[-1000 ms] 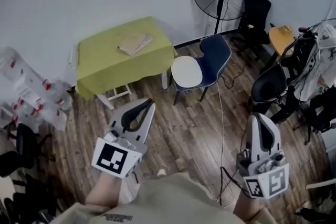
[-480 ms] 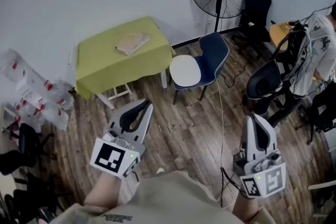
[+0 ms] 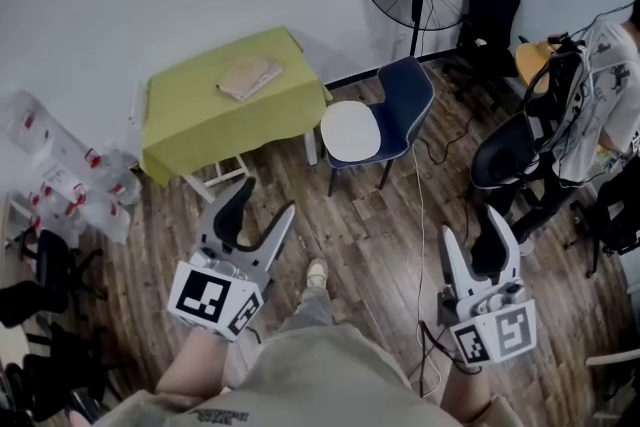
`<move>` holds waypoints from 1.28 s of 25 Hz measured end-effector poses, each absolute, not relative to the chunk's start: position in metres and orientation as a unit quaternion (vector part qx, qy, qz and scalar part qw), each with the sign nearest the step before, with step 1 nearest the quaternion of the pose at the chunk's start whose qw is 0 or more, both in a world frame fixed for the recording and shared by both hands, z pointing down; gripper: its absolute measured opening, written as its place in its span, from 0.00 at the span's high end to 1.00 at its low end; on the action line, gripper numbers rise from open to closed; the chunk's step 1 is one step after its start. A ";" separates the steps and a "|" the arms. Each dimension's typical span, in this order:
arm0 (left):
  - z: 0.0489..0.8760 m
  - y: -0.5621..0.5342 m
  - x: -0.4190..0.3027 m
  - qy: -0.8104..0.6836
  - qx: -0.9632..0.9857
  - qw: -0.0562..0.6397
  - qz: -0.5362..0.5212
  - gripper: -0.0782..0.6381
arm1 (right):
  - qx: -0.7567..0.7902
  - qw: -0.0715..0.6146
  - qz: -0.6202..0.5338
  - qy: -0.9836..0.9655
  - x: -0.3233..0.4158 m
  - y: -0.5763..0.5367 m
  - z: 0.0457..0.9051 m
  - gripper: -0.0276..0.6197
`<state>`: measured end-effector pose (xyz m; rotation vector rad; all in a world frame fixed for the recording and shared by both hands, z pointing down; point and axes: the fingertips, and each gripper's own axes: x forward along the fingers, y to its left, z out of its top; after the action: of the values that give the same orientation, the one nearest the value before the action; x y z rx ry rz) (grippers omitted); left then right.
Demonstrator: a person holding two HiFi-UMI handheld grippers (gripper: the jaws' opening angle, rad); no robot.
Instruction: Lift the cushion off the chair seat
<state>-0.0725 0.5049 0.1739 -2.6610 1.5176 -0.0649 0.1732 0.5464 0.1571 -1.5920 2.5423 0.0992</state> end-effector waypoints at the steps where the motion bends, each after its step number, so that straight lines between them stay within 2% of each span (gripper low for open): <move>1: 0.177 0.501 -0.072 0.495 -0.868 0.038 -0.023 0.54 | -0.531 0.067 0.031 0.844 0.175 0.542 0.160 0.57; 16: 0.216 0.373 -0.070 0.491 -0.870 0.011 -0.047 0.54 | -0.540 0.041 -0.006 0.841 0.180 0.408 0.189 0.57; 32: 0.237 0.150 -0.127 0.469 -0.880 -0.021 -0.074 0.54 | -0.554 -0.006 -0.064 0.830 0.121 0.189 0.223 0.57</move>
<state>-0.1270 0.1499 0.2366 -2.8008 1.4932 -0.2369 0.1208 0.1890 0.2234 -1.7489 2.6170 -0.2029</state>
